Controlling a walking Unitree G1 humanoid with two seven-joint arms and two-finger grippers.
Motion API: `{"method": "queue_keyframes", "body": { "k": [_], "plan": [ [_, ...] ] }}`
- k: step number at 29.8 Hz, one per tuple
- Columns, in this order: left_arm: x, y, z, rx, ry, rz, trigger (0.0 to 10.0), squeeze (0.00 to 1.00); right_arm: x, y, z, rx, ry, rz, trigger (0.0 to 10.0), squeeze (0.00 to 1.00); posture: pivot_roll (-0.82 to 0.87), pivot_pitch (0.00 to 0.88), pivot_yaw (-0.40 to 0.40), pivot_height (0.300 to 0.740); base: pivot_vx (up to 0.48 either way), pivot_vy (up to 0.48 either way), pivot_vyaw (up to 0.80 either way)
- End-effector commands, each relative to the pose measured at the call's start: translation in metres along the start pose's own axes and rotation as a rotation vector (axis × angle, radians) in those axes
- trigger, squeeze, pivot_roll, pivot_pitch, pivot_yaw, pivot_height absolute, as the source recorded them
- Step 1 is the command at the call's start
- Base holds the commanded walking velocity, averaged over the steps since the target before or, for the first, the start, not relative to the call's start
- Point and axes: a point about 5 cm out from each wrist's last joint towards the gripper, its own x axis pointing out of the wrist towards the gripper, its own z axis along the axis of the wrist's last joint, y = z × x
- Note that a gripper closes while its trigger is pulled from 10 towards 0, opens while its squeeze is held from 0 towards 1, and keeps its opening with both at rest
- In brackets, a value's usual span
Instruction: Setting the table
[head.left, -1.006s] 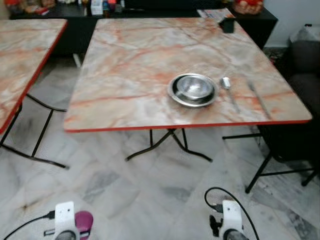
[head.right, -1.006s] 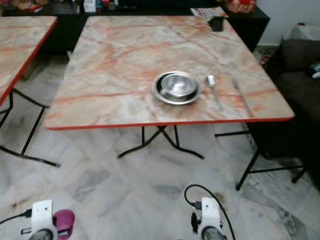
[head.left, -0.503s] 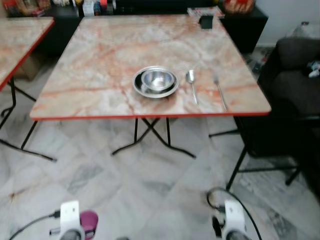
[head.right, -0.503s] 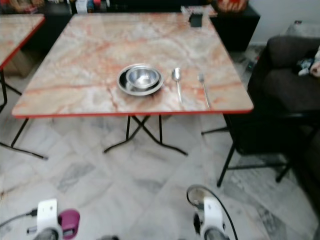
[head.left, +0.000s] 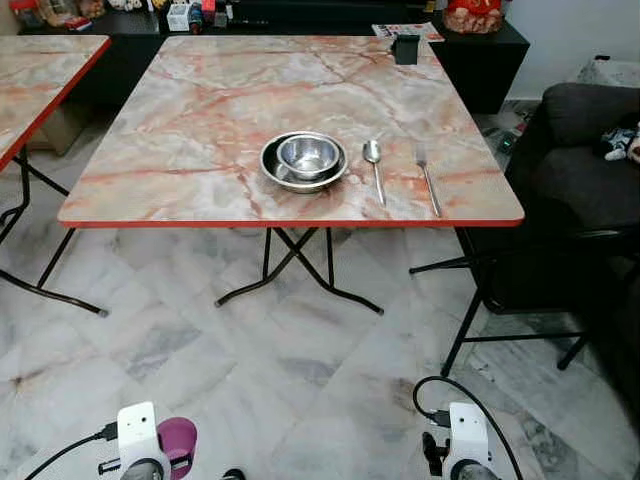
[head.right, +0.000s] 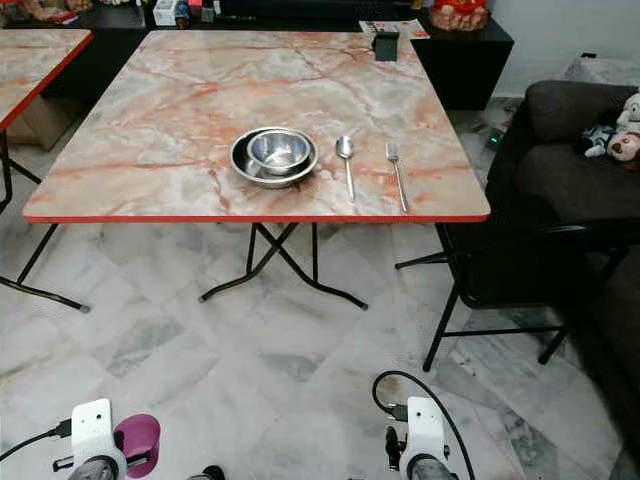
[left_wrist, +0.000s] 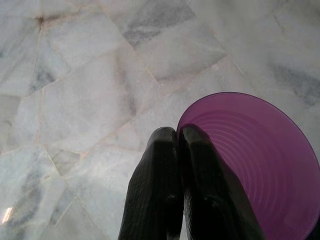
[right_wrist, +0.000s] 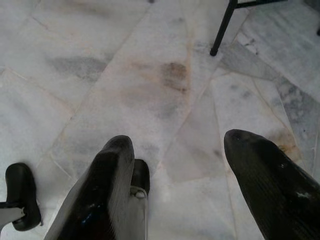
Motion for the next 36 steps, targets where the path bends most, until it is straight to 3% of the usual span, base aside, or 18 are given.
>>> {"method": "queue_keyframes", "body": {
  "k": [1,6,36],
  "plan": [
    [-0.0005,0.0027,-0.0018,-0.001,0.004,0.015,10.0,0.0,0.0,-0.001,0.0016,-0.021,-0.013,0.008,10.0,0.0,0.04,0.153,-0.042,0.74,0.345,0.0,0.0],
    [-0.0004,0.0024,-0.0017,0.0,0.005,0.011,10.0,0.0,0.0001,-0.0002,0.0016,-0.019,-0.012,0.006,10.0,0.0,0.04,0.152,-0.04,0.74,0.346,0.0,0.59],
    [-0.0013,0.002,-0.0049,0.024,0.016,0.009,10.0,0.0,0.0003,0.0003,0.0011,-0.001,-0.001,0.005,10.0,0.0,0.04,0.149,-0.043,0.74,0.317,0.0,0.0]
  ]
}}
